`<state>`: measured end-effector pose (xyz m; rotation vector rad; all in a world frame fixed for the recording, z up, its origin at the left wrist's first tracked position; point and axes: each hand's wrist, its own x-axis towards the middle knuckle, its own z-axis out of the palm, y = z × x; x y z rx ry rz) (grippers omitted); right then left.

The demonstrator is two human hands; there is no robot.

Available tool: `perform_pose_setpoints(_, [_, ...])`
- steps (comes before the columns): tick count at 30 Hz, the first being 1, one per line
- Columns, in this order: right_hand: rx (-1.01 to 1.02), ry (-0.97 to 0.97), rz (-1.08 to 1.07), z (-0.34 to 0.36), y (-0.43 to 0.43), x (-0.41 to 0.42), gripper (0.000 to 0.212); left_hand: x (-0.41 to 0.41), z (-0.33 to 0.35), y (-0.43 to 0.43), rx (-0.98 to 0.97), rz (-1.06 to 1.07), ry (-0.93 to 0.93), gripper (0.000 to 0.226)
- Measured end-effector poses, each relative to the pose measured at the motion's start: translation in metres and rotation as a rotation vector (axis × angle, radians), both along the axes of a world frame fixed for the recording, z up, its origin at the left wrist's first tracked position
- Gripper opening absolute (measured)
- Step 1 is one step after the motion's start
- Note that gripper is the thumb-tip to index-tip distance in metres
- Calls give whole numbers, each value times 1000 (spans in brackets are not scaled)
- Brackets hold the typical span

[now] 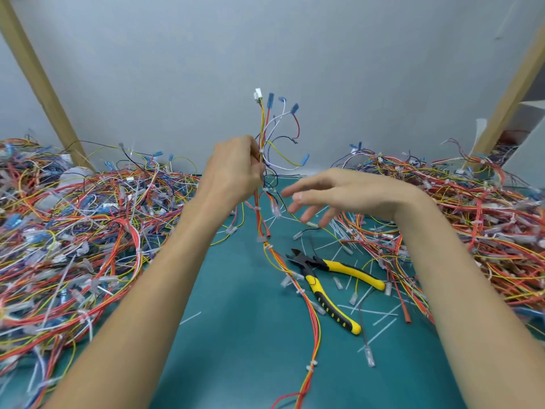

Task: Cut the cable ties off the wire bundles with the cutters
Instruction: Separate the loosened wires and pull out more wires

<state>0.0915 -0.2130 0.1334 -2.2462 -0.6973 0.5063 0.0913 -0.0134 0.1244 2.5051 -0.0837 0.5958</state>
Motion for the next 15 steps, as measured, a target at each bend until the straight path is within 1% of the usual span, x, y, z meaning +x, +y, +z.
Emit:
perform_pose_setpoints(2, [85, -31, -86, -1, 3, 2, 39, 0, 1, 0, -54, -23, 25, 6])
perform_pose_setpoints(4, [147, -28, -125, -3, 6, 4, 46, 0, 0, 0, -125, -45, 44, 12])
perform_pose_setpoints(6, [178, 4, -121, -7, 8, 5, 56, 0, 0, 0, -182, -64, 53, 18])
perform_pose_setpoints(8, [186, 25, -86, -12, 11, 5, 63, -2, 1, 0, -257, -102, 79, 18])
perform_pose_setpoints(11, [224, 30, -38, -19, 18, 4, 59, -5, 4, -2, -318, -150, 83, 16])
perform_pose_setpoints(15, [358, -22, -94, -23, 24, 7, 50, -8, 7, -3, -290, -164, -14, 15])
